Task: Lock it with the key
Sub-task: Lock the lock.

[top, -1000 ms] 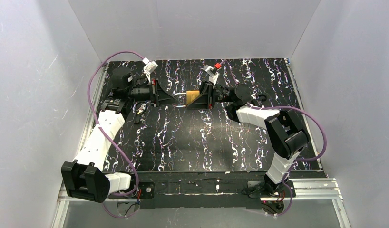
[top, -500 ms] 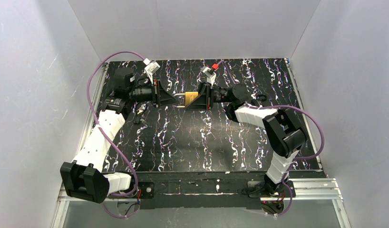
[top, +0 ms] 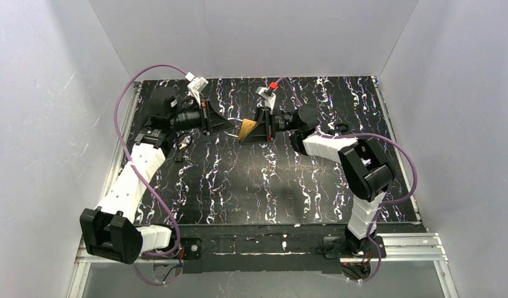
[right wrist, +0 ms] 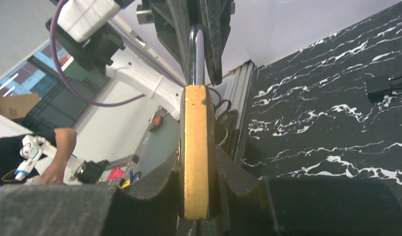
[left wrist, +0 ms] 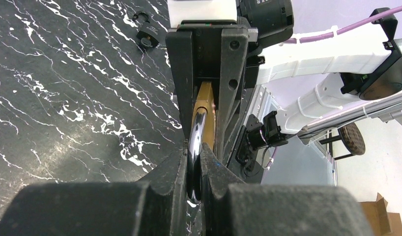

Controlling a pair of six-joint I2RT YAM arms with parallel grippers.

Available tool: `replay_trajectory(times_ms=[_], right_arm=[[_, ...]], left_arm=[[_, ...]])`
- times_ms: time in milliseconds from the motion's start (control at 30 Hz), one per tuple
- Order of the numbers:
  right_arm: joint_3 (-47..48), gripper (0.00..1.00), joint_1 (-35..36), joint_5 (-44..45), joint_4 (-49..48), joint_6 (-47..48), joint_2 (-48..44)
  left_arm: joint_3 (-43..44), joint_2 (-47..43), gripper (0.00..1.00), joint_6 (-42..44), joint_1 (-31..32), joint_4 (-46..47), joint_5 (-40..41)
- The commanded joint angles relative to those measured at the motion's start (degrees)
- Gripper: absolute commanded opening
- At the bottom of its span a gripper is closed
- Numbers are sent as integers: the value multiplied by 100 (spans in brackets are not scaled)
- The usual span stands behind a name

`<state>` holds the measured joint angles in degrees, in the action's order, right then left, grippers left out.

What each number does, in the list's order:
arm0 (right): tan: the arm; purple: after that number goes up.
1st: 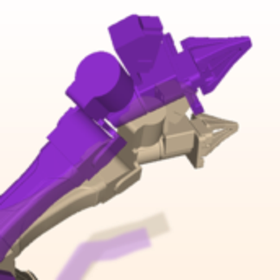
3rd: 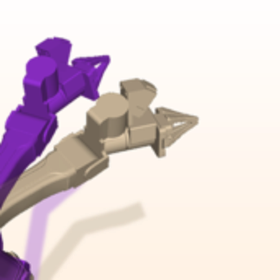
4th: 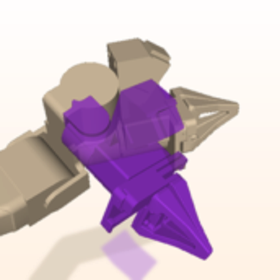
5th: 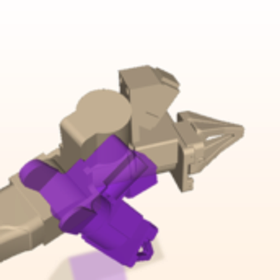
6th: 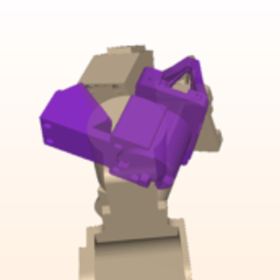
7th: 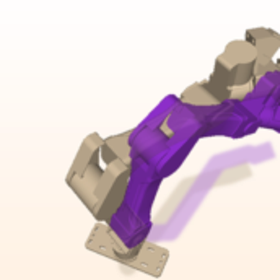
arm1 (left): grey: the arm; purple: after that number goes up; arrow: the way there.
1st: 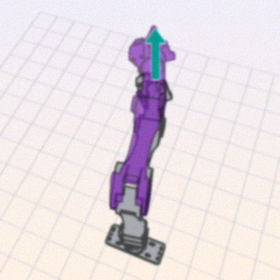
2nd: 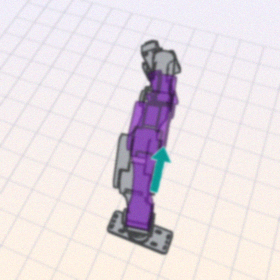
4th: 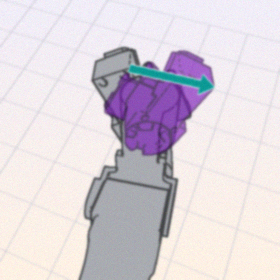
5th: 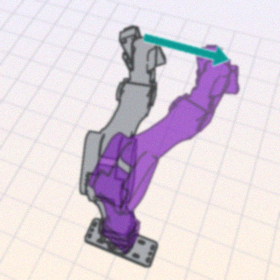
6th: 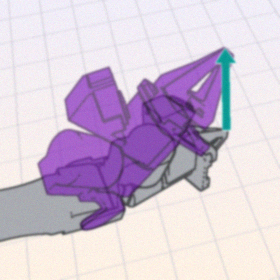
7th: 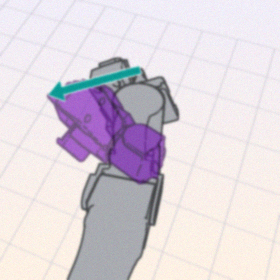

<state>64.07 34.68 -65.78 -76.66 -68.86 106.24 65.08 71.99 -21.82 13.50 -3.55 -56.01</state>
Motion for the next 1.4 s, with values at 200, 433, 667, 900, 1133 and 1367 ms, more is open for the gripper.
replay_trajectory(times_ms=[200,433,667,900,1133,1367], right_arm=[[1099,1,727,666,-543,86,-103],[889,1,451,668,-584,32,-186],[764,1,236,579,-1053,-390,-192],[519,14,110,1207,-1584,-888,-122],[517,39,109,1941,-1374,-863,63],[427,49,103,2374,-1285,-910,110]], left_arm=[[-537,350,0,-193,896,-161,-452],[-724,31,0,-294,169,-236,-775],[-682,-254,0,260,-159,-831,-823],[-1048,-350,0,-1292,-483,578,-894],[-843,-226,0,-1950,-576,913,-503],[-880,-228,0,-2702,-612,1502,-350]])
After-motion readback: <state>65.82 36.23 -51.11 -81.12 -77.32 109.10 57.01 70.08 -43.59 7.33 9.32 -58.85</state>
